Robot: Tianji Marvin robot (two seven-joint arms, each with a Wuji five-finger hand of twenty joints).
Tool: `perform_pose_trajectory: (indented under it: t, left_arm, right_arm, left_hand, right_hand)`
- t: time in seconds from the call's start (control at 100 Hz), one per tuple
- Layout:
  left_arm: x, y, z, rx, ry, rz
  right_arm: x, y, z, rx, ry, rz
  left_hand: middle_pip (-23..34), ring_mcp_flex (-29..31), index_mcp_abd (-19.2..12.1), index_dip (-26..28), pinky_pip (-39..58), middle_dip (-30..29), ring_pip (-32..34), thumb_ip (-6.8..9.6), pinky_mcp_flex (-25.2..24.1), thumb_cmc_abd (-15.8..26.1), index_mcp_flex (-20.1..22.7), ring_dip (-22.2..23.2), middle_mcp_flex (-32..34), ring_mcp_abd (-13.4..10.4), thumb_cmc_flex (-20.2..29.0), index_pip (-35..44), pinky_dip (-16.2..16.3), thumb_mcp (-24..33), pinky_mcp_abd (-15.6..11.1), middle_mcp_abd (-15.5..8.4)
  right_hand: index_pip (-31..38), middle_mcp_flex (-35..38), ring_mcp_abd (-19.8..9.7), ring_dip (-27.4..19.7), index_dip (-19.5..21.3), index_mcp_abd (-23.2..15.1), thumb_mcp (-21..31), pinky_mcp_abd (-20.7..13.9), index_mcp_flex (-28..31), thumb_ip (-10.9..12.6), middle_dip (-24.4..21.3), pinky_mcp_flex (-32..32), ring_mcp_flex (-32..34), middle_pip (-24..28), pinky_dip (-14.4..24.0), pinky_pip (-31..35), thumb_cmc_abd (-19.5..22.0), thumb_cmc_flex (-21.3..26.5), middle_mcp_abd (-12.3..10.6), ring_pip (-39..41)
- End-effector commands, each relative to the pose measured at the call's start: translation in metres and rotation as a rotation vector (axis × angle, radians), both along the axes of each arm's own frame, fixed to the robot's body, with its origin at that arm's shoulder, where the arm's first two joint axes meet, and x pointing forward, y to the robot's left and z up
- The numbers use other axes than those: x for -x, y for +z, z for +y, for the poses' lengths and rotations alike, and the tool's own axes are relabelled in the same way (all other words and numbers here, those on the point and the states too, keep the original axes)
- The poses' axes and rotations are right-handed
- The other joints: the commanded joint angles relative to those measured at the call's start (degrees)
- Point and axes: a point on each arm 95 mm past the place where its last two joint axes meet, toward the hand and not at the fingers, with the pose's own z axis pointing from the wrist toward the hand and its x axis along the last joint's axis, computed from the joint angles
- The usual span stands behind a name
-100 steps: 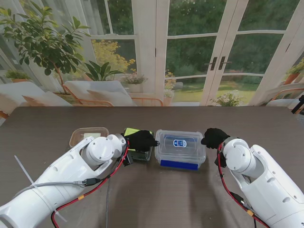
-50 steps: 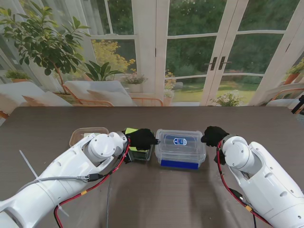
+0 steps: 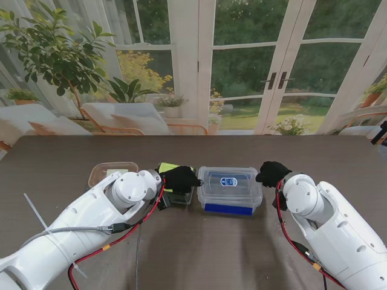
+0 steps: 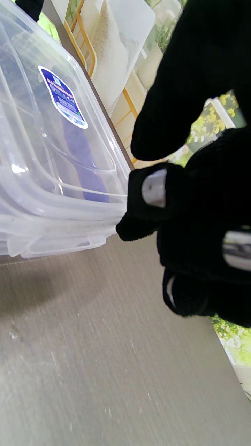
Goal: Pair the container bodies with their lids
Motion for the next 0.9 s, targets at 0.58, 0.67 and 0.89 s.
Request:
perform_pose_trajectory:
  t: [0.58, 0.67, 0.89]
  left_arm:
    - [-0.005, 0.007, -0.014, 0.024, -0.028, -0.023]
    - [-0.005, 0.007, -0.015, 0.024, -0.028, -0.024]
    - [-0.007, 0.007, -0.018, 0.019, -0.038, -0.021]
  right_arm:
    - [0.004, -0.006, 0.011, -0.017, 0.001, 0.016]
    - [0.005, -0.006, 0.01, -0.016, -0.003, 0.017]
    - [0.006, -0.007, 0.009, -0.011, -0.013, 0.012]
  left_hand:
    - [0.8, -1.5, -9.8, -0.7, 0.2, 0.1, 0.4, 0.4, -1.3, 2.4, 1.3, 1.1, -0.9, 3.6, 0.0, -0.9, 2.0, -4.2, -1.7, 0.7]
    - [0.7, -1.9, -10.1, -0.7, 0.1, 0.0, 0.3, 0.39, -1.5, 2.4, 1.0, 1.1, -1.3, 3.6, 0.0, -1.1, 2.0, -4.2, -1.9, 0.7]
    - [0.3, -2.1, -10.8, -0.8, 0.0, -0.1, 0.3, 0.39, -2.0, 2.6, 0.3, 1.2, -2.0, 3.4, -0.2, -1.3, 2.0, -4.4, -2.3, 0.8]
  right_hand:
    - [-1.3, 2.4, -6.9, -0.3, -0.3, -20.3, 5.7, 0.7, -2.3, 0.0, -0.2, 38.8, -0.1, 0.6, -0.3, 12.8, 0.5, -0.1, 1.3, 4.1]
    - [-1.2, 2.4, -6.9, -0.3, -0.3, -20.3, 5.7, 0.7, -2.3, 0.0, -0.2, 38.8, -0.1, 0.6, -0.3, 12.8, 0.5, -0.1, 1.3, 4.1]
    - [-0.9, 2.4, -7.0, -0.3, -0.1, -20.0, 5.8, 0.8, -2.5, 0.0, -0.2, 38.8, -0.1, 0.6, -0.6, 12.8, 0.4, -0.1, 1.3, 4.1]
